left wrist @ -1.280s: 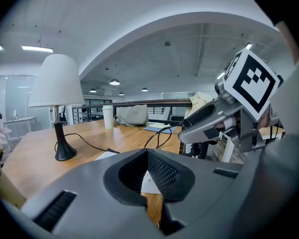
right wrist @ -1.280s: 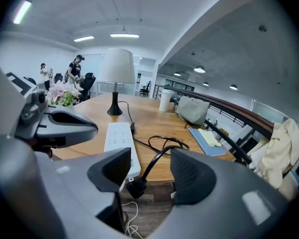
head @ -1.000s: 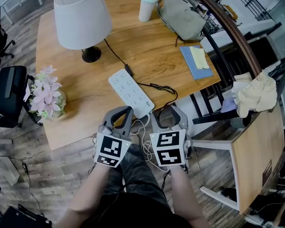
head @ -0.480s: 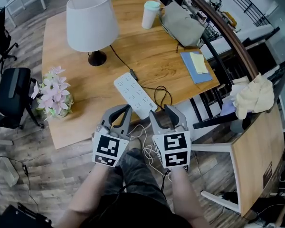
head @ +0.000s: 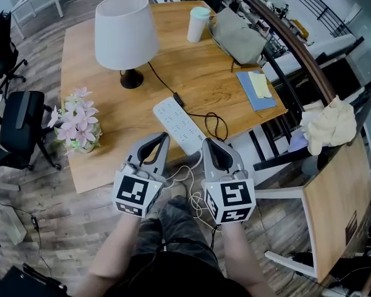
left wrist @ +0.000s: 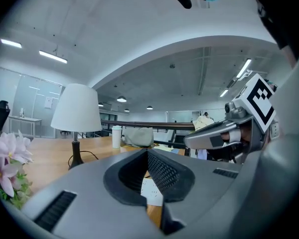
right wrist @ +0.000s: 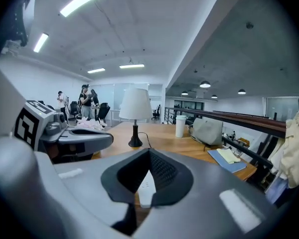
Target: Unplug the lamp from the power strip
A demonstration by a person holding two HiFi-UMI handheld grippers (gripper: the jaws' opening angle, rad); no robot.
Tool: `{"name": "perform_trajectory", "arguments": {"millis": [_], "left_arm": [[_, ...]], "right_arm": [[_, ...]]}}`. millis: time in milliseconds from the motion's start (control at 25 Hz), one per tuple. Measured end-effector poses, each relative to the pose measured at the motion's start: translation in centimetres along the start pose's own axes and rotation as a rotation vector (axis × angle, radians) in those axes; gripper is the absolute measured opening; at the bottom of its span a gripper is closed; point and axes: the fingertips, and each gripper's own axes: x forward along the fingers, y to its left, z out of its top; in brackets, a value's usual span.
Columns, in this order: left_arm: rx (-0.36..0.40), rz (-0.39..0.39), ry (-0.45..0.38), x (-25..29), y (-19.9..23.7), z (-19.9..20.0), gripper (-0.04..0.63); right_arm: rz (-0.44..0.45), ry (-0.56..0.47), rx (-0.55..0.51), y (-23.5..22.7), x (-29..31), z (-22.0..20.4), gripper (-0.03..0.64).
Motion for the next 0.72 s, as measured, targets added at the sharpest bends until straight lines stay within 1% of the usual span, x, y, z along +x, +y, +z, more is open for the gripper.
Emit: {"name": "perform_trajectory", "arguments": {"millis": [120,280,520,720], "left_arm": [[-0.009,0.002,-0.031,-0.6,0.1,1.0,-0.003],[-0.024,0.007,-0.06,-1.5,0.4,2.3,-0.003],[-0.029,0.024,-0.079,-3.0,1.3,3.7,-0.003],[-0.042,0.032,-0.092,-4.2,1.8,4.7,-0.003]], "right_arm": [[0.017,-0.066,0.034,0.5,-0.6,1.1,0.008],[0.038,-0.13,0.064,1.0,-1.4,2.2,0.008],[0.046,-0.178,0.097,1.1,-2.7,3.7,0.008],[0.044,-0.211,0.103,1.2,-3.7,5.1,0.008]]}}
